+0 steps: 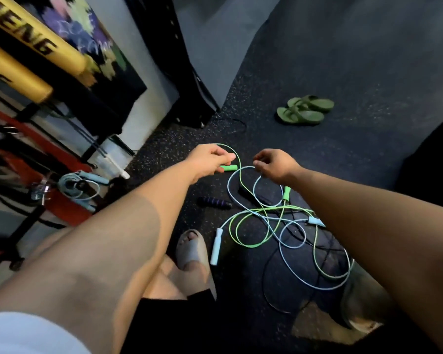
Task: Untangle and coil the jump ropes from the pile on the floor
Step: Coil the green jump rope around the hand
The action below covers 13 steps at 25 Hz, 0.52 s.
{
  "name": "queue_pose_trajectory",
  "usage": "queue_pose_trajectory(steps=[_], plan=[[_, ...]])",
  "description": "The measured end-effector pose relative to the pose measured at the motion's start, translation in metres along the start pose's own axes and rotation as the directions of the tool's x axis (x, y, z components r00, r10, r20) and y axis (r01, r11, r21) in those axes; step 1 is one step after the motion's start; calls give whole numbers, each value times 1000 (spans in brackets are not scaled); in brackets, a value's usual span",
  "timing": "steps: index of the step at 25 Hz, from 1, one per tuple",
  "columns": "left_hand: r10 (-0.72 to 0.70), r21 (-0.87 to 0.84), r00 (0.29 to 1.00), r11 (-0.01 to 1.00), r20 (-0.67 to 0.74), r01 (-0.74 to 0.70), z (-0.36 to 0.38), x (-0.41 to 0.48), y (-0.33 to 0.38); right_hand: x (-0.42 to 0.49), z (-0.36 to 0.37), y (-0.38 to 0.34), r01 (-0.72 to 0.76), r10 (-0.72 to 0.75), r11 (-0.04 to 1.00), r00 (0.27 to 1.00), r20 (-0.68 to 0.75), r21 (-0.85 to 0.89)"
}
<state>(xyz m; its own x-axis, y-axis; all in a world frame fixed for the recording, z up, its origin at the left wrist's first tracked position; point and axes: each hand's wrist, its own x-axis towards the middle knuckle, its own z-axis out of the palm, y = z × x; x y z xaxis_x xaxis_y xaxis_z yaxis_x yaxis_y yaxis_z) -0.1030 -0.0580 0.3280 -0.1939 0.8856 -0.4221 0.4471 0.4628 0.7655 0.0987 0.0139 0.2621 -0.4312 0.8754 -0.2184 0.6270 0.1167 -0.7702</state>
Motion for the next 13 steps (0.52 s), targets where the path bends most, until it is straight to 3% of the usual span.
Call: queue_pose_trajectory(steps=[4, 13], plan=[[-95, -104, 994, 989, 59, 101, 37, 20, -41, 6, 23, 37, -68, 69, 998, 996, 52, -11], [-266, -88, 958, 957, 111, 276, 67, 98, -129, 53, 85, 93, -185, 188, 982, 967, 169, -34]])
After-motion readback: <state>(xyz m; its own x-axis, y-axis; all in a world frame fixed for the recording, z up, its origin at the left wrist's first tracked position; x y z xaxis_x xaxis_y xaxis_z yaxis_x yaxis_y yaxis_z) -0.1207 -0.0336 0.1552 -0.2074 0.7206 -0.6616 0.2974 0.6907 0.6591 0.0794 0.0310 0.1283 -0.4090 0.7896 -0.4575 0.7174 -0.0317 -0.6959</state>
